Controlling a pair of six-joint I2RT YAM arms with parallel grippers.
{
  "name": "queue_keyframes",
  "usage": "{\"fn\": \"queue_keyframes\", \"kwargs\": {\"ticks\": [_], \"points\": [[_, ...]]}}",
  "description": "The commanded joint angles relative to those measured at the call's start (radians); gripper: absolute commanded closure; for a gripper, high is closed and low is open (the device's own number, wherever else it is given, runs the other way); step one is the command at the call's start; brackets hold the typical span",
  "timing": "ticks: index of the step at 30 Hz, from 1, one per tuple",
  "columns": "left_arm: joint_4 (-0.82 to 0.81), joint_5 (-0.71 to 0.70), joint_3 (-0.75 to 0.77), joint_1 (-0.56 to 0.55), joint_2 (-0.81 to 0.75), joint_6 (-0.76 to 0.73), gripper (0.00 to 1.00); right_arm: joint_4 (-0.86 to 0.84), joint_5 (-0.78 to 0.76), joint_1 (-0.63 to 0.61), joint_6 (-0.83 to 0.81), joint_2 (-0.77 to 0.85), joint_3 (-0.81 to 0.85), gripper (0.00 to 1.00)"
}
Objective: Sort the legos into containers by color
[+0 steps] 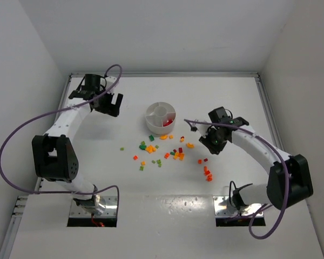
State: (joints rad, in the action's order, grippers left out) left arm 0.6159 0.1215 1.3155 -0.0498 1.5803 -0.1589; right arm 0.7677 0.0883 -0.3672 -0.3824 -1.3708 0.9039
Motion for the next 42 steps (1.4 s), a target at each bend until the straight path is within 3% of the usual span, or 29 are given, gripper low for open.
{"fn": "queue_keyframes", "kwargs": {"ticks": [1,7,9,16,24,34,37,38,42], "points": [[0.044,0.096,0.065,-0.001,0.032,-0.042,0.00,0.059,0.079,0.013,-0.284,0.080,-0.087,0.71],[0.064,0.106,0.099,-0.021,0.056,-0.033,0.00,0.013,0.171,0.013,-0.519,0.036,-0.128,0.73],[0.064,0.106,0.099,-0.030,0.056,-0.033,0.00,0.036,0.217,0.013,-0.594,-0.013,-0.105,0.68],[0.064,0.087,0.099,-0.030,0.056,-0.024,0.00,0.021,0.264,0.013,-0.681,-0.141,-0.066,0.56],[0.073,0.067,0.099,-0.030,0.066,-0.015,0.00,-0.042,0.265,0.013,-0.737,-0.184,-0.080,0.54],[0.073,0.049,0.099,-0.030,0.075,-0.014,0.00,-0.071,0.245,-0.007,-0.719,-0.295,-0.039,0.58],[0.073,0.049,0.099,-0.030,0.075,-0.014,0.00,-0.097,0.222,-0.007,-0.708,-0.321,-0.048,0.65],[0.073,0.049,0.099,-0.030,0.075,-0.014,0.00,-0.097,0.222,-0.007,-0.708,-0.321,-0.048,0.73],[0.073,0.040,0.099,-0.030,0.075,-0.014,0.00,-0.097,0.212,-0.007,-0.699,-0.335,-0.048,0.87]]}}
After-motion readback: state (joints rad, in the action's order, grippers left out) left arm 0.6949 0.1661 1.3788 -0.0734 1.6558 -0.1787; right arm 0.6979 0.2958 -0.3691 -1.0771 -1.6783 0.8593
